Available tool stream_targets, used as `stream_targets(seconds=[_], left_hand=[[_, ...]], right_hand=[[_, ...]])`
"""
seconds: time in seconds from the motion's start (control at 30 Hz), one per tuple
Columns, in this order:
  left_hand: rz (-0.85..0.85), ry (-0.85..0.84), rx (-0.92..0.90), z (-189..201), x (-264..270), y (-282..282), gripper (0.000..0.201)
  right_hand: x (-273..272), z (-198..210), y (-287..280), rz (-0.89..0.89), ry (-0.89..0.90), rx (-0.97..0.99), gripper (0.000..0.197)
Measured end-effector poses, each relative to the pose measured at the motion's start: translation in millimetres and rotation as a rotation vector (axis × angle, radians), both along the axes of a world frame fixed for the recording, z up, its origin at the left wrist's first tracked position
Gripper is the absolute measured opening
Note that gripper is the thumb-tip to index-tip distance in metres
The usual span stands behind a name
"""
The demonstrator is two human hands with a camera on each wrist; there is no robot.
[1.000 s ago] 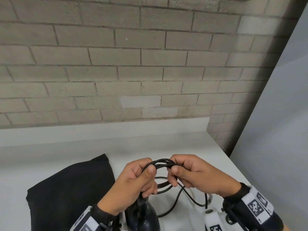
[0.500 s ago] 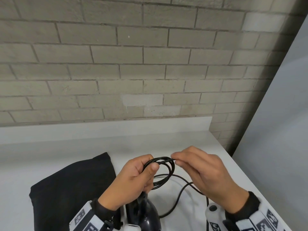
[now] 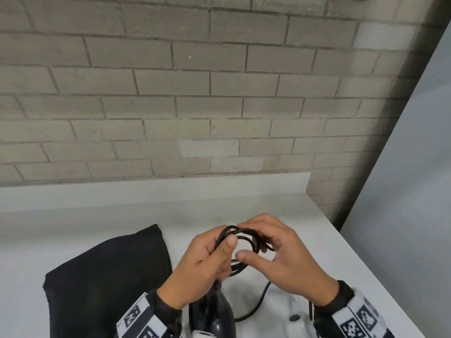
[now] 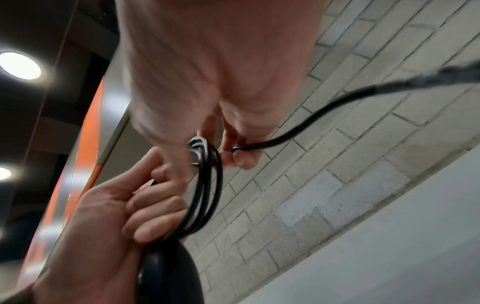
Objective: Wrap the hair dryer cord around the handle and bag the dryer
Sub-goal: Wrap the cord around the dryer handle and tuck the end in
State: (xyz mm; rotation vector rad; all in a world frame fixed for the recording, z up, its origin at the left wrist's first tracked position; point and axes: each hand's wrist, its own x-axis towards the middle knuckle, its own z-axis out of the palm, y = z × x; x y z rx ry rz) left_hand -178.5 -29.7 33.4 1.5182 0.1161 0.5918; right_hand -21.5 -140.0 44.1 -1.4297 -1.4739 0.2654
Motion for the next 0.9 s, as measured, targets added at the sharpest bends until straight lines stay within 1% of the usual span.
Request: stream_targets(seconds=[0.1,0.17,0.23,0.3,0.4,0.43,0.57,0.63,0.67,0.7,0.73,0.8,0.87,0.9], left_hand=[[0.06,-0.014,0.034,-1,2,1,0.047],[0.112,-0.019,0.044,-2,4,0,0.042],[0.161,-0.021,0.067,-2,6,0,0.039],[0.194,-0.018,0.089,-3,7,-1,0.04],[0.244,0.005,0.129,-5,8,1,0.044],[0.254,0.015,0.148,-5,8,1,0.044],[0.304,0.008,0.201,-4,10,-1,0.033],[0.343,0.011,0.212,-3,13,-3,0.031],[0.365,0.013,0.207,-3,14,-4,0.03],[0.389,0.017,0.198,-2,14,-4,0.03],[0.412,0.021,0.186,-1,14,-3,0.031],[0.445,0.021,0.167,-1,14,0,0.036],[0.46,0.016,0.161,-1,13,2,0.037],[0.46,0.014,0.167,-3,14,2,0.037]], right_hand=[[-2,-3,1,0.0,0.035,-0.054,0.01],[1,2,-1,0.038,0.085,-0.124,0.008],[4,9,-3,0.123,0.159,-0.192,0.005],[6,15,-4,0.221,0.268,-0.234,0.002],[7,19,-3,0.31,0.379,-0.256,0.006],[6,18,-2,0.323,0.417,-0.252,0.009],[6,8,1,0.293,0.589,-0.195,0.043],[2,0,1,0.23,0.597,-0.136,0.051],[-1,-4,0,0.166,0.551,-0.091,0.053],[-4,-10,0,0.065,0.453,-0.028,0.054],[-7,-15,-1,-0.065,0.309,0.047,0.053],[-15,-24,-5,-0.291,-0.026,0.188,0.04],[-20,-34,-5,-0.374,-0.285,0.247,0.028],[-23,-39,-4,-0.403,-0.386,0.235,0.027]])
